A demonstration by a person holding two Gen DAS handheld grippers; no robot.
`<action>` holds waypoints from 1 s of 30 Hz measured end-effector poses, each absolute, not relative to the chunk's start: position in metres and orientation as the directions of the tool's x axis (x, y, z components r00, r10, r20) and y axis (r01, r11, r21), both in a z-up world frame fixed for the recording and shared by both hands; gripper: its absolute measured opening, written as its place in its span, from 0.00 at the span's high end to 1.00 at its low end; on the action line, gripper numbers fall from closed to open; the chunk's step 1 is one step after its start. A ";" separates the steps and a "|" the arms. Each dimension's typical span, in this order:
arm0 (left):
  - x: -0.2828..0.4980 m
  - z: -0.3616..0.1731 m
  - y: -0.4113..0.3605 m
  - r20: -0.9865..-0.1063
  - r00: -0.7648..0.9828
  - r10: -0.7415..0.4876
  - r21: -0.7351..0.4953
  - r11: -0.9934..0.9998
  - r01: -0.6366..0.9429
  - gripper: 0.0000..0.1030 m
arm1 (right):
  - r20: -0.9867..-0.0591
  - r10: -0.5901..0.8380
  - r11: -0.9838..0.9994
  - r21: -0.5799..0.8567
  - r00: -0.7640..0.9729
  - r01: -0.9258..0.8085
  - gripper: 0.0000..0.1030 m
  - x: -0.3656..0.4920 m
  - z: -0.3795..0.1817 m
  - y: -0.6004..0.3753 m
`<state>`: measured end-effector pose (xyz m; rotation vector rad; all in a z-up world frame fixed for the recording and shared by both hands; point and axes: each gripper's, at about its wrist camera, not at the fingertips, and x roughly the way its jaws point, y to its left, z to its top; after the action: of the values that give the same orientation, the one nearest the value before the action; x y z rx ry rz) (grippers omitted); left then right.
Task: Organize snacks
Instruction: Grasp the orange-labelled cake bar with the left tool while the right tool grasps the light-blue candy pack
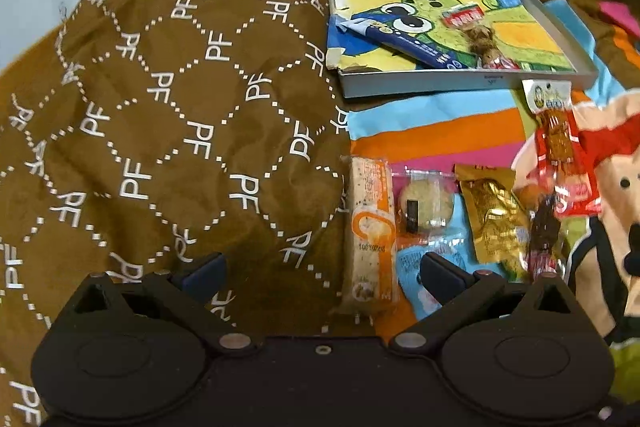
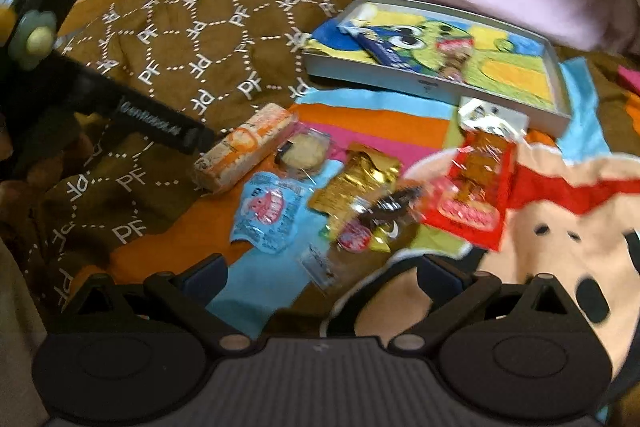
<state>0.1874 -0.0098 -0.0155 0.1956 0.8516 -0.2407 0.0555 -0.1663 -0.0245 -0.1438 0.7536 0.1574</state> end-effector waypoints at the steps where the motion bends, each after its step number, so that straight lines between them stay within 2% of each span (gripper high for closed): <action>1: 0.191 -0.016 -0.009 -0.763 0.632 -0.139 0.061 0.957 0.285 0.01 | -0.690 0.098 0.976 -0.075 0.717 -0.206 0.00 0.059 -0.025 -0.163; 5: 0.207 -0.019 -0.012 -0.762 0.625 -0.170 0.024 0.957 0.290 0.01 | -0.690 0.170 0.960 -0.046 0.703 -0.277 0.00 0.076 -0.031 -0.151; 10: 0.225 -0.028 -0.020 -0.764 0.617 -0.185 0.035 0.944 0.327 0.01 | -0.688 0.240 0.945 0.006 0.684 -0.326 0.03 0.098 -0.044 -0.139; 17: 0.233 -0.040 -0.031 -0.766 0.616 -0.184 0.088 0.919 0.383 0.01 | -0.704 0.255 0.955 0.075 0.663 -0.288 0.13 0.118 -0.058 -0.140; 22: 0.235 -0.044 -0.035 -0.761 0.621 -0.189 0.104 0.908 0.405 0.01 | -0.717 0.236 0.961 0.071 0.656 -0.268 0.17 0.128 -0.067 -0.136; 30: 0.239 -0.052 -0.034 -0.798 0.554 -0.237 0.034 0.900 0.435 0.23 | -0.734 0.199 0.963 0.023 0.649 -0.269 0.22 0.132 -0.077 -0.125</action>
<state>0.2390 -0.0344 -0.0517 0.2388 0.9010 -0.4016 0.1324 -0.1254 -0.0765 -0.0908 0.8229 0.2662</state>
